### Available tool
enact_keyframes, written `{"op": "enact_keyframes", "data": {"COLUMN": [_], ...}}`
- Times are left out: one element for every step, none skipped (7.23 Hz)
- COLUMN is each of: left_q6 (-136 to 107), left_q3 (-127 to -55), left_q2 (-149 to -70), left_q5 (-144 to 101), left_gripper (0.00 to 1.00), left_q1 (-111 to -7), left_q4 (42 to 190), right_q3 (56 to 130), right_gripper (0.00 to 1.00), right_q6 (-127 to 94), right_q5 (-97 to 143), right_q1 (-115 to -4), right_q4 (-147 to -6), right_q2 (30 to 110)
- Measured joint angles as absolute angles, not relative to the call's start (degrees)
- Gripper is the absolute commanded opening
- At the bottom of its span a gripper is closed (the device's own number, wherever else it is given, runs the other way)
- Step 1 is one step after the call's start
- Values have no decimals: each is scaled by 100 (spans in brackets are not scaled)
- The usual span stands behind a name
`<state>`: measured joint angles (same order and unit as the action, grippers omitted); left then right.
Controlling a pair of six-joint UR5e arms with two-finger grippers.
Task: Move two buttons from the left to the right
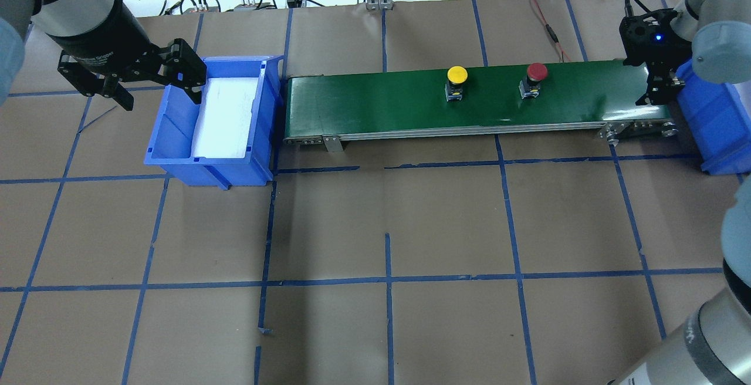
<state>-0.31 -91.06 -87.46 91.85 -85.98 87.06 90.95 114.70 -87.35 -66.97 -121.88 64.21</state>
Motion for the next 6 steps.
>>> {"op": "enact_keyframes", "data": {"left_q6": [-82, -163, -228, -273, -276, -253], "left_q3": [-9123, -9137, -9114, -9070, -9032, -9002], "left_q2": [-8729, -8721, -8740, -8746, -8756, -8769], "left_q5": [9179, 9221, 9251, 9201, 9106, 9016], "left_gripper": [100, 100, 100, 100, 100, 100], "left_q1": [-8628, -8674, -8693, -8689, -8695, -8694], "left_q4": [8684, 8716, 8726, 8760, 8824, 8924], "right_q3": [9092, 9089, 9089, 9088, 9090, 9091], "right_gripper": [99, 99, 99, 99, 99, 99], "right_q6": [11470, 11470, 11470, 11470, 11470, 11470], "right_q5": [-8736, -8736, -8736, -8736, -8736, -8736], "right_q1": [-6697, -6697, -6697, -6697, -6697, -6697], "right_q4": [-12186, -12188, -12189, -12190, -12190, -12190], "right_q2": [6422, 6421, 6421, 6419, 6417, 6411]}}
